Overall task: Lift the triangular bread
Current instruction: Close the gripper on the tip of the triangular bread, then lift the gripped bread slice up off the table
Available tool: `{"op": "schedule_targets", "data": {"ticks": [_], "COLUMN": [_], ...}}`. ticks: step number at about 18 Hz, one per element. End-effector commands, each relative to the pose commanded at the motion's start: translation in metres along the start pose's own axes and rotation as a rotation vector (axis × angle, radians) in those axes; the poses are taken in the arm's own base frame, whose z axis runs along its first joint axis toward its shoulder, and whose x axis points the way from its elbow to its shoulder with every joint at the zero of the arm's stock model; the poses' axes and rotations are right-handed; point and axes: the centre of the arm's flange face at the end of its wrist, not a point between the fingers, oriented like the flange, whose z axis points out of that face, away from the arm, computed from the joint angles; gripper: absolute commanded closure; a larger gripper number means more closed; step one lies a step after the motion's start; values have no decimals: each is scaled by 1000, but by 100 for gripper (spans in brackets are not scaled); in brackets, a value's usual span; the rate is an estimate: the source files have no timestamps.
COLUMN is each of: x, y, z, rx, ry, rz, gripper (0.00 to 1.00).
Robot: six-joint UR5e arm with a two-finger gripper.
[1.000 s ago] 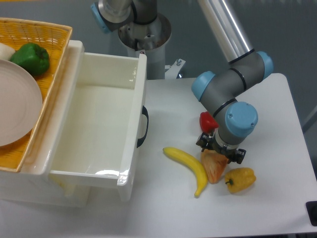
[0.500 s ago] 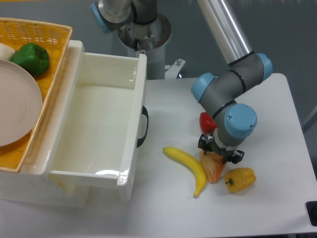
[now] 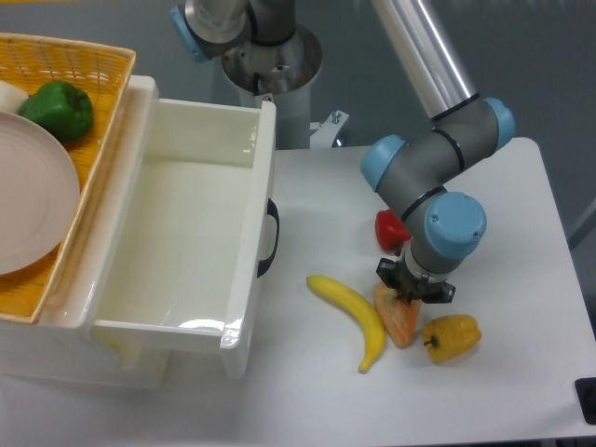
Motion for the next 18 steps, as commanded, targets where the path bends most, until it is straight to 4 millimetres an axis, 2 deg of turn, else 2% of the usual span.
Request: {"op": "schedule_targets", "data": {"ticks": [8, 16, 18], "x": [20, 56, 68], "y": [6, 14, 16], "z": [-59, -106, -125], "rx": [37, 24, 37], "ry": [-11, 28, 24], "rz": [35, 244, 289], "gripper": [100, 100, 100]}}
